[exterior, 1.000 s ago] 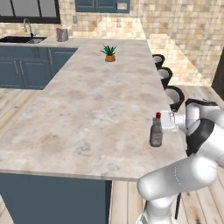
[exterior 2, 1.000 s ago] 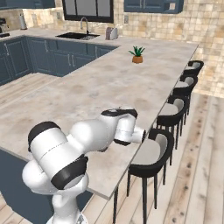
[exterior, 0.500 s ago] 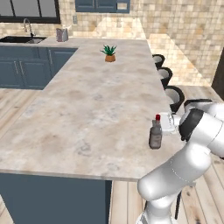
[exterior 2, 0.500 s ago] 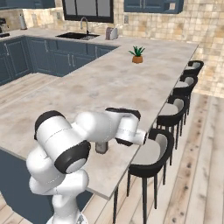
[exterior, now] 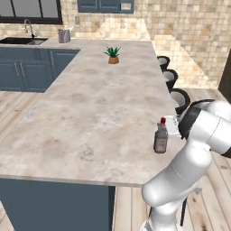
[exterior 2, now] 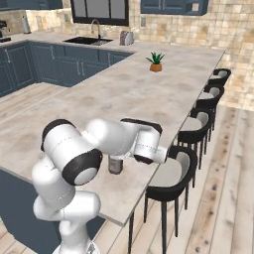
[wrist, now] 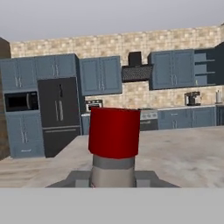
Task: Get the candle and the liquor from the cabinet and move them to the dining counter.
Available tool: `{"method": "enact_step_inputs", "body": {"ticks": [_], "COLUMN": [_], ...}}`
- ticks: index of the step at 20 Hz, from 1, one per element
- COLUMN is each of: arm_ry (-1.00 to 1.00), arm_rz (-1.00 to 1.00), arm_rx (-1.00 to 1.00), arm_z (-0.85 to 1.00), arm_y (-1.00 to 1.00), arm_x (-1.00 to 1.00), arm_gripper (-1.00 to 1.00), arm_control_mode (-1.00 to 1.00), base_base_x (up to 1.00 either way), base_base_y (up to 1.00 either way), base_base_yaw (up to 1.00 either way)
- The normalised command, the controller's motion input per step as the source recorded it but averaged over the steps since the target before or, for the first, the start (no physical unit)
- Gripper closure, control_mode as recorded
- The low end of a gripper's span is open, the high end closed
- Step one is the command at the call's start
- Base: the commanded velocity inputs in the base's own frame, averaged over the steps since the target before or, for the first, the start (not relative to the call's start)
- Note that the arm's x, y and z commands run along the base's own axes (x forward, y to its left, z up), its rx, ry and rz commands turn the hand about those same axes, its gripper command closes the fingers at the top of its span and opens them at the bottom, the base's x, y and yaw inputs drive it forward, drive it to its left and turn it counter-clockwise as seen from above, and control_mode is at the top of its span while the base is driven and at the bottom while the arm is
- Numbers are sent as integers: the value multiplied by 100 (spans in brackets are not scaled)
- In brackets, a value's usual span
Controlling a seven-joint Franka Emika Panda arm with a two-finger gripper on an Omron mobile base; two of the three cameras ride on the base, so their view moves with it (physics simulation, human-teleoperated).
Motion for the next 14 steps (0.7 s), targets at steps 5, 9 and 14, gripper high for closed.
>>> {"method": "enact_step_inputs", "body": {"ticks": [5, 9, 14], "arm_ry": [-1, -3, -6], "arm_rz": [0, 0, 0], "arm_rx": [0, 0, 0], "arm_z": [-2, 7, 34], "arm_y": [2, 5, 0], "arm_x": [-3, -10, -22], "arm_gripper": [-100, -100, -100], "arm_control_mode": [-100, -100, -100], "base_base_x": [0, 0, 0], "base_base_y": [0, 0, 0], "base_base_yaw": [0, 0, 0]}}
